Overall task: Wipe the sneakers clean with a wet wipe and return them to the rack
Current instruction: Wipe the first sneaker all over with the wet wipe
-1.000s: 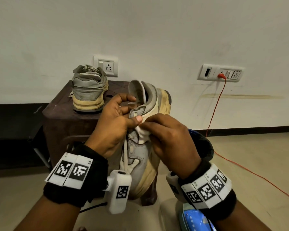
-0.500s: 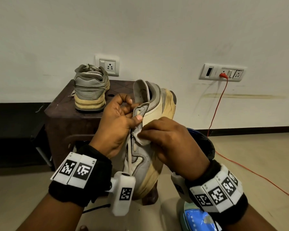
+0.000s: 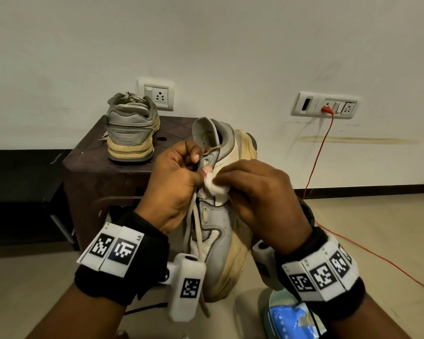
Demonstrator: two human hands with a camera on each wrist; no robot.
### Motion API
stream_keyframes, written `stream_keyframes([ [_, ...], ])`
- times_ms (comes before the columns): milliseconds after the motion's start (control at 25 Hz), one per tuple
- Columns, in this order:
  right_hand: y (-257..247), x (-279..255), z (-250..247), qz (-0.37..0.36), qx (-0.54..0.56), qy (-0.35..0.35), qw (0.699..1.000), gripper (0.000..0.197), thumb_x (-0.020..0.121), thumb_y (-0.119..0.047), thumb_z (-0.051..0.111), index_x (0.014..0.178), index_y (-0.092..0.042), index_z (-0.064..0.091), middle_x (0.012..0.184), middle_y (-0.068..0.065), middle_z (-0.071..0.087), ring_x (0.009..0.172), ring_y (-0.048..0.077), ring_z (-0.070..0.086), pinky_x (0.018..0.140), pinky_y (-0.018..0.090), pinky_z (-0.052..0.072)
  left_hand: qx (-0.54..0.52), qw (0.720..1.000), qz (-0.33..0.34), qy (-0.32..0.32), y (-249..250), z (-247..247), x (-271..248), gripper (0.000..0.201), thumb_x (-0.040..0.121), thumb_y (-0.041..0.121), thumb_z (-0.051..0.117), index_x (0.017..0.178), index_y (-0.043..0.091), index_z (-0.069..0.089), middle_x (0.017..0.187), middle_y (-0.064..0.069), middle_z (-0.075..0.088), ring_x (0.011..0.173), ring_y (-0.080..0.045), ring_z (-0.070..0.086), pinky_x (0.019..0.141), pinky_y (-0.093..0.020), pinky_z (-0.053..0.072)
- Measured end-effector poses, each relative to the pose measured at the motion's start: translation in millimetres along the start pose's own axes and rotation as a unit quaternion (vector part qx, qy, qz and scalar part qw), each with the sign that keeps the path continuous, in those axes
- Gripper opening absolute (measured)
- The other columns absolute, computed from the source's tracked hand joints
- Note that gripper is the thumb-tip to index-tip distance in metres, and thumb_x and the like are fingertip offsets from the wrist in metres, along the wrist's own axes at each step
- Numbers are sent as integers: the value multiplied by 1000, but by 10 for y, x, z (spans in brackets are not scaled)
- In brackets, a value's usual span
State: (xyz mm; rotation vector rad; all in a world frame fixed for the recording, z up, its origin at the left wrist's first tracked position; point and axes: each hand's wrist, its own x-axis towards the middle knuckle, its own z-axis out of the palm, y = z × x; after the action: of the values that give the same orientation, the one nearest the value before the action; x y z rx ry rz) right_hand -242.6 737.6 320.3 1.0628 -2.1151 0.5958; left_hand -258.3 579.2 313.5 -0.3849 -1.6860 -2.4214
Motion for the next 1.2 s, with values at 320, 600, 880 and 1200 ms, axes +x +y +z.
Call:
stream_keyframes([
  [320, -7, -7, 2, 27, -35, 4, 999, 14, 78, -12, 70, 90, -6, 71, 88, 8, 70, 78, 22, 65, 64, 40, 57, 4, 999, -17, 31, -8, -37, 22, 48, 83, -25, 43, 60, 17, 38, 70, -12, 46, 69, -23, 49, 65, -28, 49],
  [600, 228, -38, -43, 78, 31, 19, 996, 21, 82, -23, 61, 89, -6, 72, 88, 4, 70, 79, 15, 65, 67, 36, 56, -19, 999, -14, 35, 10, -19, 13, 51, 82, -27, 37, 57, 18, 36, 75, -13, 51, 77, -21, 56, 71, -29, 53],
  [880, 121, -132, -52, 35, -14, -77, 996, 16, 79, -16, 62, 90, -11, 72, 88, 3, 70, 79, 17, 66, 67, 38, 57, 12, 999, 7, 51, 20, -171, 71, 59, 78, -28, 39, 48, 23, 40, 72, -13, 44, 77, -25, 45, 70, -31, 43],
  [1200, 299, -34, -53, 88, -25, 38, 995, 24, 83, -20, 53, 92, -8, 71, 90, 4, 69, 81, 18, 64, 69, 38, 54, -39, 999, 13, 11, 5, -68, 53, 61, 79, -29, 35, 47, 23, 41, 66, -12, 38, 70, -24, 43, 69, -24, 47],
])
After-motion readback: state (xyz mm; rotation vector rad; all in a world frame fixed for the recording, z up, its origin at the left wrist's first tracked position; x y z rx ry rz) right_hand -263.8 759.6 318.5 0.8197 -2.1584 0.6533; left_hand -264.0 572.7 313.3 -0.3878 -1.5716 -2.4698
